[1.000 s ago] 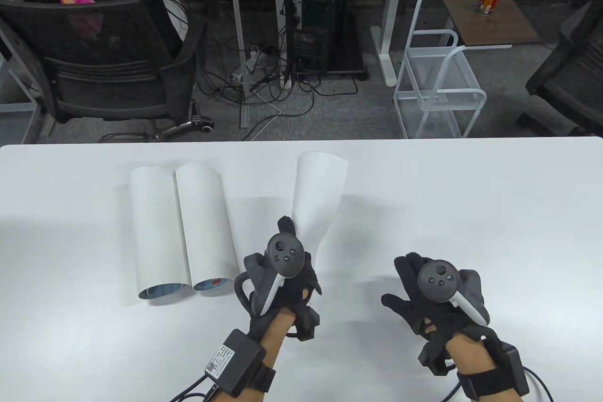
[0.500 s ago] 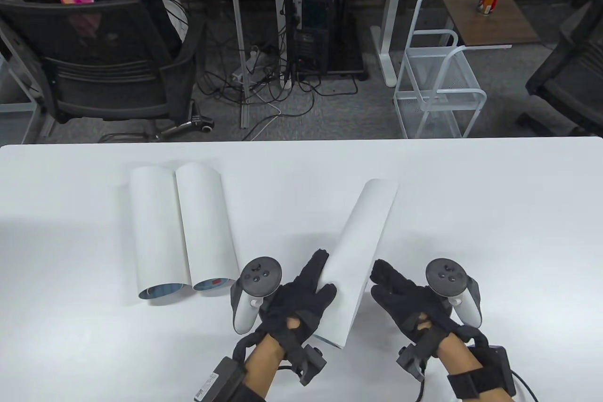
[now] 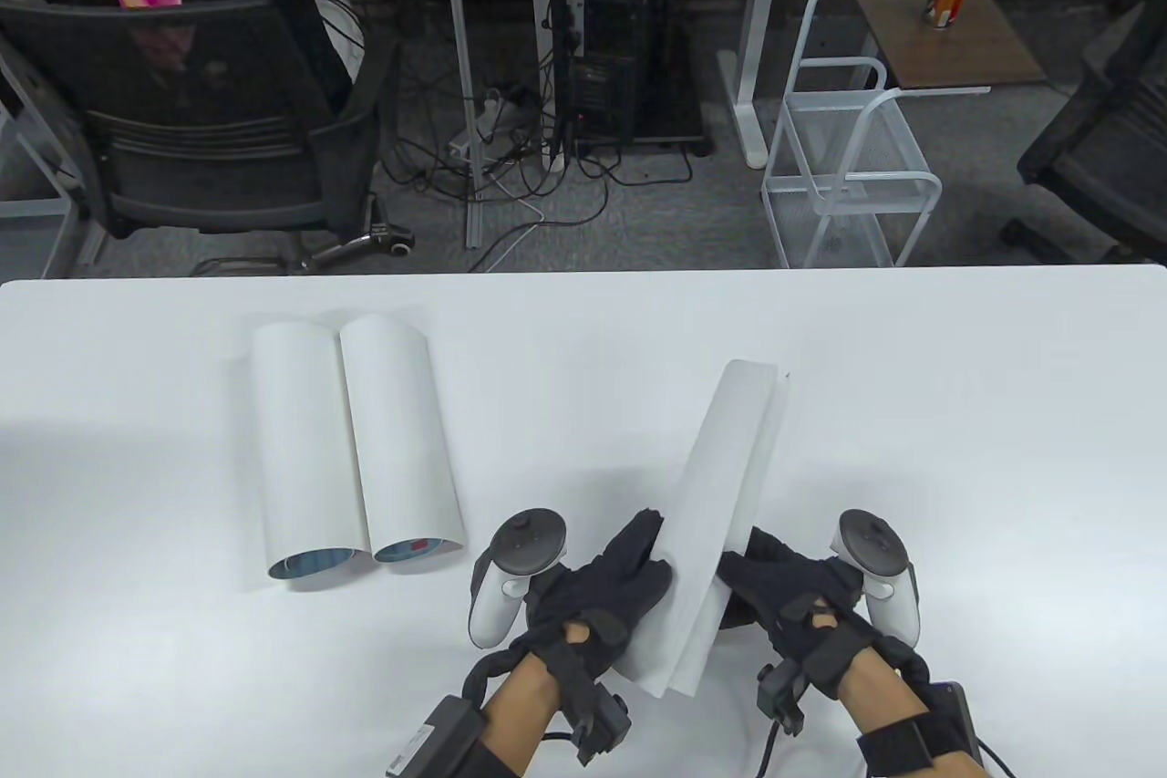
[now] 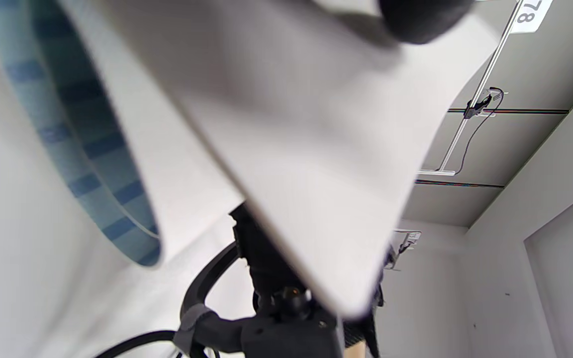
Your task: Unroll mouse pads and stack together
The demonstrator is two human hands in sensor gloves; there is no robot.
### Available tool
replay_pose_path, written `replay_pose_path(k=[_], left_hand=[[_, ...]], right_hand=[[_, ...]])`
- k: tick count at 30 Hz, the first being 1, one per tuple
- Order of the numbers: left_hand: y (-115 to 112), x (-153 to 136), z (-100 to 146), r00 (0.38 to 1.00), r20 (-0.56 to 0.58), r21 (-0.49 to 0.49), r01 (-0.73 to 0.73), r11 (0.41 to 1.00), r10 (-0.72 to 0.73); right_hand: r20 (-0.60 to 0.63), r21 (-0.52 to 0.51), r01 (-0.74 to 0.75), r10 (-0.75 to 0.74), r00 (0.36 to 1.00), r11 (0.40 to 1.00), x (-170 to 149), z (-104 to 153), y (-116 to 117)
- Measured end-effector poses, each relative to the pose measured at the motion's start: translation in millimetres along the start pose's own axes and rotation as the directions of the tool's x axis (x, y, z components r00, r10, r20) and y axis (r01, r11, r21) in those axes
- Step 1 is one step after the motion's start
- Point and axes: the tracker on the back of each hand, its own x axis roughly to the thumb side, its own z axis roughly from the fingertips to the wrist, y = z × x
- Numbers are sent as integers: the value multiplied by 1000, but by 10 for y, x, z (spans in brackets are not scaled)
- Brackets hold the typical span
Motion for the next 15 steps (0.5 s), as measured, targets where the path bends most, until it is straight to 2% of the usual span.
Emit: replay_pose_path(k=[7,11,15], left_hand=[[133,-21,55,981,32,-19,-193,981,194],[289,-20,135,971,-8,112,-235,965,237],[377,-12,184,984,-74,281,-133,950,160]], right_hand=[[-4,-18,-70,70,998,997,14,10,-45],[-6,-21,-116,116,993,993,22,13,-90],[-17,-1,-131,131,991,991,8,6,-77]])
